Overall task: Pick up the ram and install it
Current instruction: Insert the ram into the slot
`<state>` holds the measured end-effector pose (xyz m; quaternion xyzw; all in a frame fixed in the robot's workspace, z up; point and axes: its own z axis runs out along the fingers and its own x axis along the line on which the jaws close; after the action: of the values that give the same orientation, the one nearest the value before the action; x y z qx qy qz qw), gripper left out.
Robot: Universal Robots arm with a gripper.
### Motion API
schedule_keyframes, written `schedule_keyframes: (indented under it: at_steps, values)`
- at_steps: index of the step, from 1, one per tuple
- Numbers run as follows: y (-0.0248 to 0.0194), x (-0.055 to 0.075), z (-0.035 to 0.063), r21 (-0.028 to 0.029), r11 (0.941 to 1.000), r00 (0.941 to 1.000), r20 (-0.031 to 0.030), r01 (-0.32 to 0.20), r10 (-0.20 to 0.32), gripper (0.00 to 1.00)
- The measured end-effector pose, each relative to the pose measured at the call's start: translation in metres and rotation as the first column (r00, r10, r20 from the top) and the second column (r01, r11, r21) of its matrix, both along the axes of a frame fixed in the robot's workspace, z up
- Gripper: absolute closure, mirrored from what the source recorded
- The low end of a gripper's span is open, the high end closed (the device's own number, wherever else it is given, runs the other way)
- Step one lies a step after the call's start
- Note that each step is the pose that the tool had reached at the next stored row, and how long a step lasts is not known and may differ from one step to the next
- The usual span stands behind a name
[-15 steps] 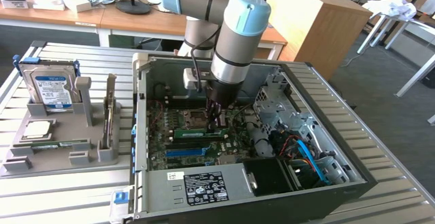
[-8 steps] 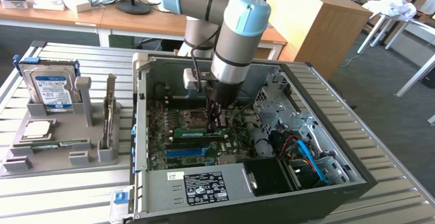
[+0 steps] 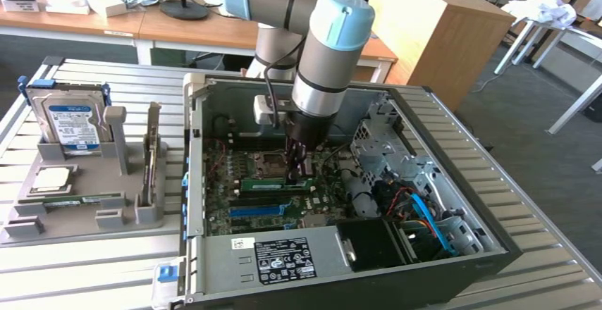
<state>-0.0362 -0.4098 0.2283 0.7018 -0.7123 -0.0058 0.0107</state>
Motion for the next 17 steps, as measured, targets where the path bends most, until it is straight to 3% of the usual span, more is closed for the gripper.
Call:
schedule_keyframes:
  at_steps: [17]
  values:
    - [0.0, 0.0001, 0.0, 0.0001, 0.9998, 0.9998, 0.0001, -0.021, 0.021, 0.88]
